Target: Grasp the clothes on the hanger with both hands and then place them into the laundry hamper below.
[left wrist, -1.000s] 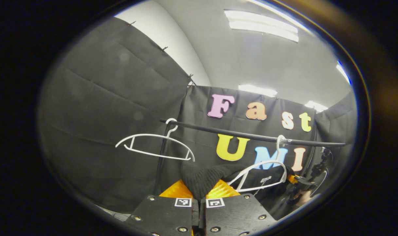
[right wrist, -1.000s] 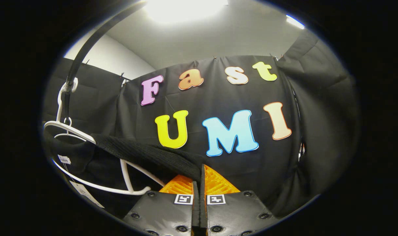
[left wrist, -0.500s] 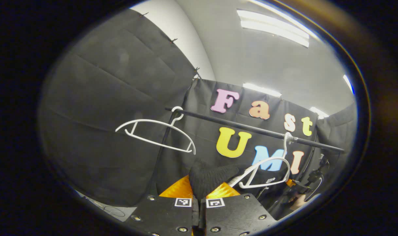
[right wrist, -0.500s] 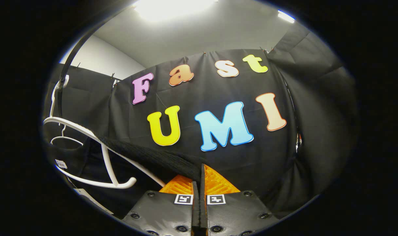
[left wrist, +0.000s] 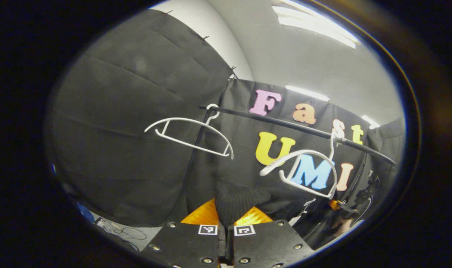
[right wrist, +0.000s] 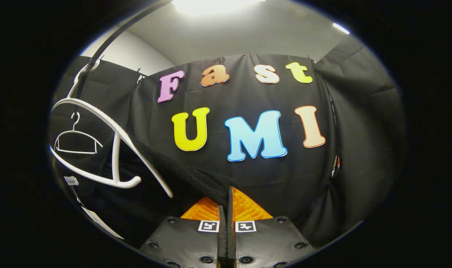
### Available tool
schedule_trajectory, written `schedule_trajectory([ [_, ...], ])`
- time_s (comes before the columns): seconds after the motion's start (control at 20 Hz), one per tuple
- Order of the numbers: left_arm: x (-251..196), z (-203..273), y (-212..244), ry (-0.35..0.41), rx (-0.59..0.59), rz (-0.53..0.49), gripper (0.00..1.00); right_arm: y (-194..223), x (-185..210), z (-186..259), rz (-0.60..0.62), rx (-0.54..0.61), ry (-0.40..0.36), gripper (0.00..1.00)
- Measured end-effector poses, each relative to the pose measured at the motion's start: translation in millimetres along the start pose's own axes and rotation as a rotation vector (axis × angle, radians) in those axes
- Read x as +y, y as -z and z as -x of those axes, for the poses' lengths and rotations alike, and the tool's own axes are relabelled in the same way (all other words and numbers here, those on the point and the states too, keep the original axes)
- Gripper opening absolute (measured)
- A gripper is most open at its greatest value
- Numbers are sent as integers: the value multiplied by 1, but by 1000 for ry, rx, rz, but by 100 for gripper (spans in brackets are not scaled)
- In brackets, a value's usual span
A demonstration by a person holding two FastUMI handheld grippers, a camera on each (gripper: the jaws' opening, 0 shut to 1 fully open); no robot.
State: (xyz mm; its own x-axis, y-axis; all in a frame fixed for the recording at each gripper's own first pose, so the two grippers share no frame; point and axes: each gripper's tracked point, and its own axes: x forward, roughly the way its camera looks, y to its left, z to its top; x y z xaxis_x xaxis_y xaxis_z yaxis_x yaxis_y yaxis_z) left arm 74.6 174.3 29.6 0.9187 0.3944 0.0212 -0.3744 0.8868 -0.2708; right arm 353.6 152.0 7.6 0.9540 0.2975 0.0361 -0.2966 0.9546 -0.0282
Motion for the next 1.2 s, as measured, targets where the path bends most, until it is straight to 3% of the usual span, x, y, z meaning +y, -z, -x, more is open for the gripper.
schedule_trajectory([
  [0.2, 0, 9, 23, -46, 45, -16, 1, 34, -5, 13, -71, 98, -16, 0],
  [0.3, 4, 19, 35, -81, 65, -47, 1, 49, -4, 27, -36, 128, -36, 2],
  [0.7, 9, 53, 80, -200, 145, -118, 0, 129, 6, 85, -27, 324, -191, 2],
  [0.9, 4, 68, 110, -175, 210, -154, 1, 157, 6, 124, -20, 419, -204, 2],
  [1.2, -16, 88, 157, -32, 329, -170, 1, 165, 21, 184, 1, 483, -203, 2],
])
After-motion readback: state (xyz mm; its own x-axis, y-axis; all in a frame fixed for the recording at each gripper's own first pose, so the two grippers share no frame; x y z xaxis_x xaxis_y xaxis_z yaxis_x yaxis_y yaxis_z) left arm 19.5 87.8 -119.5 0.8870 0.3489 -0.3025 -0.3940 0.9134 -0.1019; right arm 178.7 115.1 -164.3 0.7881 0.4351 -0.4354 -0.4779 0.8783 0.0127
